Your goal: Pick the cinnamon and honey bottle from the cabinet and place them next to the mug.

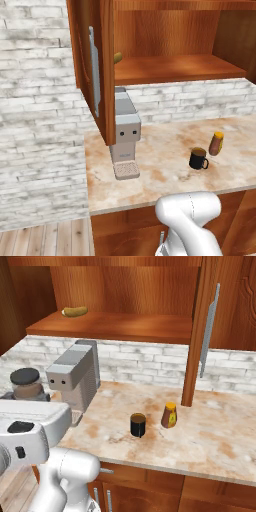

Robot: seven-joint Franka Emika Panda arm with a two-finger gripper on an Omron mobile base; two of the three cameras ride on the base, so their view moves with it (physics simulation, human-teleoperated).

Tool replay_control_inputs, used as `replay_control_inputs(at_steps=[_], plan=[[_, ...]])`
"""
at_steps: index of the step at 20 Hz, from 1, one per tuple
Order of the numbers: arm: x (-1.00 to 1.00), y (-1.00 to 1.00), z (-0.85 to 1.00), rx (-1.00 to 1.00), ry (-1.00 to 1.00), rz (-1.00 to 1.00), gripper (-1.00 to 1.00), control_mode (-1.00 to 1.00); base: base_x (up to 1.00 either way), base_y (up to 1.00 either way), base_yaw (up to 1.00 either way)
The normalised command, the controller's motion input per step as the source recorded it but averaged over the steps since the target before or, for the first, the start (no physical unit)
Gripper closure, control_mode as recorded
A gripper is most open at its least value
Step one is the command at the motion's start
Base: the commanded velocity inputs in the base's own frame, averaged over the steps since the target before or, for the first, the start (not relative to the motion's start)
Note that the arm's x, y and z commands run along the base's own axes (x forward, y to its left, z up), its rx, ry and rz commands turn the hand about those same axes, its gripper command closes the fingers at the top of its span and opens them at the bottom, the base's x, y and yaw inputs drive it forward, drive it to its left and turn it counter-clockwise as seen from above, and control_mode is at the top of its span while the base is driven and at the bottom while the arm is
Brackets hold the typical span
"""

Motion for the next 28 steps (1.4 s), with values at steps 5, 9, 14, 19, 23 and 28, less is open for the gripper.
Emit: replay_control_inputs(at_steps=[5, 9, 14, 19, 23, 28], plan=[[-0.81, -0.44, -0.85, 0.12, -0.19, 0.03, 1.0, -1.0, 0.0, 0.0, 0.0], [-0.63, -0.38, -0.8, 0.13, -0.18, 0.04, 1.0, -1.0, 0.0, 0.0, 0.0], [-0.18, -0.39, -0.65, 0.13, -0.18, 0.05, 1.0, -1.0, 0.0, 0.0, 0.0], [0.52, -0.55, -0.49, 0.07, -0.22, 0.11, 1.0, -1.0, 0.0, 0.0, 0.0], [0.68, -0.56, -0.51, 0.07, -0.23, 0.12, 1.0, -1.0, 0.0, 0.0, 0.0], [0.53, -0.45, -0.7, 0.03, -0.22, 0.12, 1.0, -1.0, 0.0, 0.0, 0.0]])
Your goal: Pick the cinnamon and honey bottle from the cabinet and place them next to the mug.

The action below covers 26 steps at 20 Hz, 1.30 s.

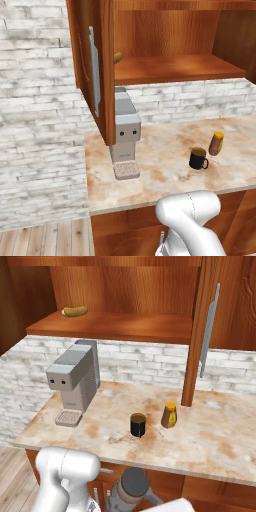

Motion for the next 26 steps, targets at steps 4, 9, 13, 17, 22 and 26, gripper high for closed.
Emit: replay_control_inputs(at_steps=[4, 9, 13, 17, 22, 26], plan=[[0.77, -0.3, -0.91, 0.0, -0.23, 0.13, 1.0, -1.0, 0.0, 0.0, 0.0], [1.0, -0.05, -0.95, 0.0, -0.22, 0.14, 1.0, -1.0, 0.0, 0.0, 0.0], [1.0, 0.0, -0.9, 0.0, -0.27, 0.13, 1.0, -1.0, 0.0, 0.0, 0.0], [1.0, -0.02, -0.7, 0.0, -0.25, 0.1, 1.0, -1.0, 0.0, 0.0, 0.0], [0.83, -0.05, -0.33, 0.0, -0.13, 0.05, 1.0, -1.0, 0.0, 0.0, 0.0], [0.0, 0.0, 0.0, 0.0, 0.0, -0.01, 1.0, -1.0, 0.0, 0.0, 0.0]])
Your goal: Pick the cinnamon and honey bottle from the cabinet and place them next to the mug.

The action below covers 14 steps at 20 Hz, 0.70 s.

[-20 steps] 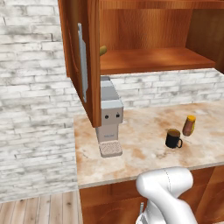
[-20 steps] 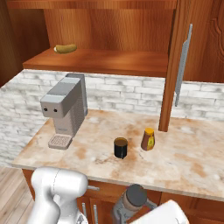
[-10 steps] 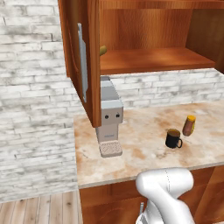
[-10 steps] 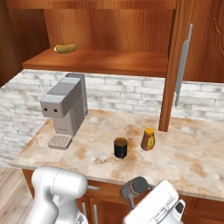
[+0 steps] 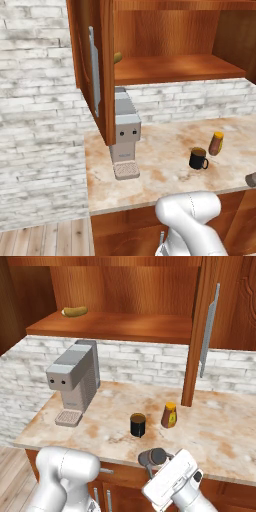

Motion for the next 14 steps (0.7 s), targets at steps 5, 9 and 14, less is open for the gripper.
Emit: replay_control_inputs(at_steps=[5, 9, 14], plan=[[0.61, 0.0, -0.18, -0.17, 0.1, -0.18, 1.0, -1.0, 0.0, 0.0, 0.0], [0.98, 0.0, -0.51, -0.29, 0.0, -0.31, 1.0, -1.0, 0.0, 0.0, 0.0], [0.68, 0.02, -0.18, -0.11, 0.0, -0.17, 1.0, -1.0, 0.0, 0.0, 0.0]])
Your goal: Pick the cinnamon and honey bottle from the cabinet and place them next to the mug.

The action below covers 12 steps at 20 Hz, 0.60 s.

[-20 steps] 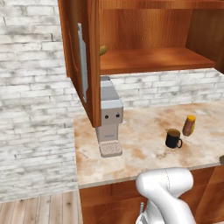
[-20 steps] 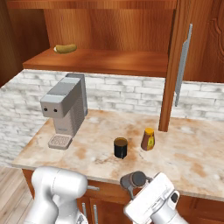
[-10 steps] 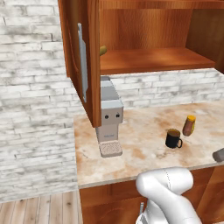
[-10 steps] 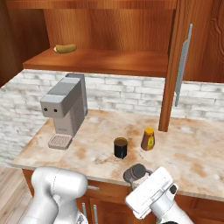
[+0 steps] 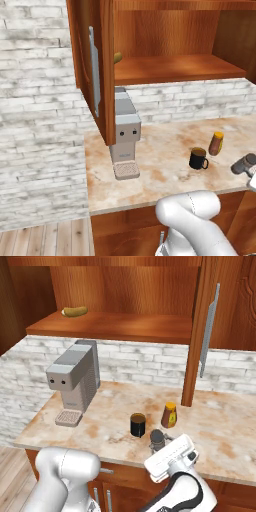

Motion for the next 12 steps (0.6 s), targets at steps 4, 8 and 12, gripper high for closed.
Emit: replay_control_inputs(at_steps=[4, 8, 12], plan=[[0.23, 0.0, -0.03, 0.0, 0.17, 0.0, 1.0, -1.0, 0.0, 0.0, 0.0], [0.7, 0.05, -0.22, -0.07, 0.3, -0.03, 1.0, -1.0, 0.0, 0.0, 0.0], [0.59, 0.09, -0.05, -0.04, 0.2, -0.04, 1.0, -1.0, 0.0, 0.0, 0.0]])
